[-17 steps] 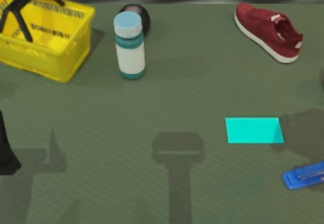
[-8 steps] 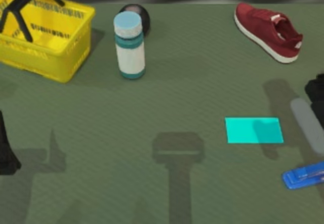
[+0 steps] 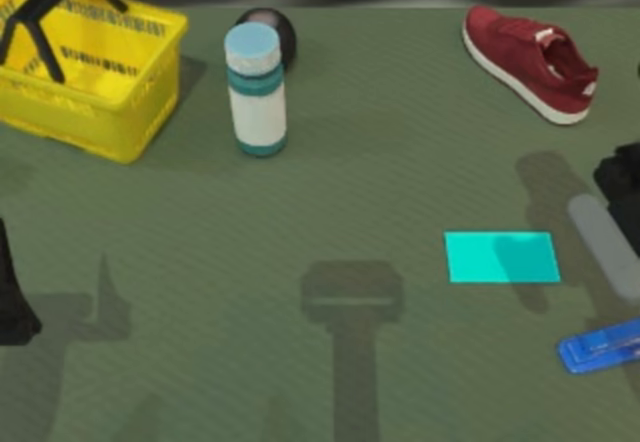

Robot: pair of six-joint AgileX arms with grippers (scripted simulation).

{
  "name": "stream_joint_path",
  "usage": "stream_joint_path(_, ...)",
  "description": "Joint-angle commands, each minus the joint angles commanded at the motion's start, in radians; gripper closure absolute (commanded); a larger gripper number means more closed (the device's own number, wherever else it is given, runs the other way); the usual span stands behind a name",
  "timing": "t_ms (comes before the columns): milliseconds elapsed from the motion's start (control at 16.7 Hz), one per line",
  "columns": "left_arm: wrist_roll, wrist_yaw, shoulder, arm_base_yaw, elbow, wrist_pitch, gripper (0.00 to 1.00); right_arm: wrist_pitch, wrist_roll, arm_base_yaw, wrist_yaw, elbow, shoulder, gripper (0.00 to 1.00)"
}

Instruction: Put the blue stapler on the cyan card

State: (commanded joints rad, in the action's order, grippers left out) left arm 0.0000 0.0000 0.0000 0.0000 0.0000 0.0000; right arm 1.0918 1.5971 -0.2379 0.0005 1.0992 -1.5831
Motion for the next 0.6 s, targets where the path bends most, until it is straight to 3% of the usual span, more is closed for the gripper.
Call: stream_joint_path(600, 0.0, 0.0, 0.0, 0.0, 0.0, 0.0, 0.0, -0.387, -0.004, -0.008, 0.0, -0.223, -0.162, 0.0)
